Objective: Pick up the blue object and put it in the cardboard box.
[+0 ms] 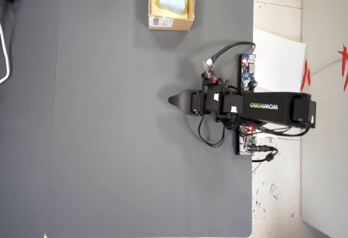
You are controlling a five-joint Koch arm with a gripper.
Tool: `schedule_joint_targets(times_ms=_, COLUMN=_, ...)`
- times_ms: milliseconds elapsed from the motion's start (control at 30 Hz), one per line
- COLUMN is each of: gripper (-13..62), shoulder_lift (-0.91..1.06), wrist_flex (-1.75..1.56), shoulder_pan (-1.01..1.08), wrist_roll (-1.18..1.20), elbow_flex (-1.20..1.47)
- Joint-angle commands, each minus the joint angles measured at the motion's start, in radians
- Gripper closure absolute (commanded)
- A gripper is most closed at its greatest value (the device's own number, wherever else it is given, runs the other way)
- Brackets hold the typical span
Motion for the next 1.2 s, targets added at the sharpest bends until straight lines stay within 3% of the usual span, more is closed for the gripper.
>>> schedule_joint_targets(times_ms=0, gripper=15.4, shoulder_lift=0.089, wrist_flex=0.018, shoulder_pan=0.0, wrist_roll=0.041, elbow_flex=0.025)
schedule_joint_targets(times_ms=1167, gripper=15.4, shoulder_lift=0.089, wrist_flex=0.035, shoulder_pan=0.009, wrist_roll=0.028, elbow_flex=0.055)
